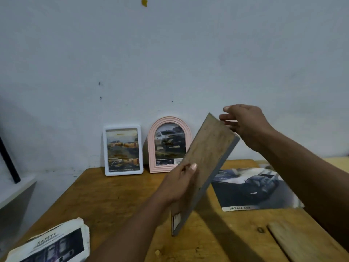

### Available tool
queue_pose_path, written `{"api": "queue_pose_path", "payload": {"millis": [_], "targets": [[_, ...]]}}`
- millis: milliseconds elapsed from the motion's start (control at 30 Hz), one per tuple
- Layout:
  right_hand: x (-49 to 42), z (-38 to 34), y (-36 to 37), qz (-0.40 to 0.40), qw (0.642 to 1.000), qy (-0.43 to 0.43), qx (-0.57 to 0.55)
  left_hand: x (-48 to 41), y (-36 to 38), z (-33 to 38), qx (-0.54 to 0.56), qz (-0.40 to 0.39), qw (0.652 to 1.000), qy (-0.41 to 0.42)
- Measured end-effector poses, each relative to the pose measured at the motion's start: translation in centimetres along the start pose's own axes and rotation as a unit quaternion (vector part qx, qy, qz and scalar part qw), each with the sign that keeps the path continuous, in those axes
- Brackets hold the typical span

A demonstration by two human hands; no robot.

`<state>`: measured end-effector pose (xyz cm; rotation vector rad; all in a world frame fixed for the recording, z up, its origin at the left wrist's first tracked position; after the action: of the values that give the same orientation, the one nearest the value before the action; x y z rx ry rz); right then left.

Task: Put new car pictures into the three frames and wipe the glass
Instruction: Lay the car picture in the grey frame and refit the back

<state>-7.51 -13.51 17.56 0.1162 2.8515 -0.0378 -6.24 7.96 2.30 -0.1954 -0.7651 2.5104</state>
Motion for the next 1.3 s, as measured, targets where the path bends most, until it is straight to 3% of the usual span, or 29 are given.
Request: {"api": "queue_pose_path", "payload": {"millis": [233, 400, 500, 667, 767, 967, 1133, 1200, 1300], "targets": [[-0.5, -2.5, 10.2, -0.155, 0.987, -0.007, -0.044, 2.5, -8.6, 8.4, 0.145, 0.073, 0.985, 0.057], [-0.8, -2.6, 16.4, -0.197, 0.98, -0.023, 0.008, 6.4, -14.3, 9.7, 0.112, 0.102, 0.987, 0.055], [-0.4, -1.5, 18.4, -0.201, 0.978, -0.023, 0.04, 8.1, -16.1, 8.2, 0.119, 0.095, 0.988, 0.03], [0.8, 3.6, 18.0, -0.215, 0.961, 0.002, 0.176, 10.0, -18.1, 4.0, 0.179, 0.169, 0.969, 0.001], [2.3, 8.5, 15.3, -0.208, 0.928, 0.04, 0.306, 10.9, -17.5, -0.4, 0.218, 0.227, 0.949, -0.025], [6.7, 18.7, 9.4, -0.17, 0.869, 0.131, 0.447, 13.3, -12.4, -10.3, 0.255, 0.295, 0.913, -0.119], [9.2, 20.6, 9.6, -0.166, 0.862, 0.126, 0.462, 14.1, -7.8, -16.0, 0.172, 0.257, 0.933, -0.182], [9.7, 20.8, 9.9, -0.16, 0.857, 0.109, 0.478, 13.9, -6.9, -15.8, 0.021, 0.235, 0.951, -0.2], [10.3, 21.0, 9.8, -0.146, 0.854, 0.102, 0.489, 12.9, -4.9, -15.1, -0.218, 0.145, 0.935, -0.24]]}}
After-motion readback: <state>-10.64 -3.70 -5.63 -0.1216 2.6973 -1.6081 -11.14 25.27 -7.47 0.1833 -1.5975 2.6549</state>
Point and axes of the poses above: each hand's wrist, its own x-axis away from the middle knuckle, its own y-axis out of the palm, z = x × y, the point moved 9 cm from there along -x, towards the middle knuckle, and after that the axes turned 15 degrees about -z, right-handed, at the moved point
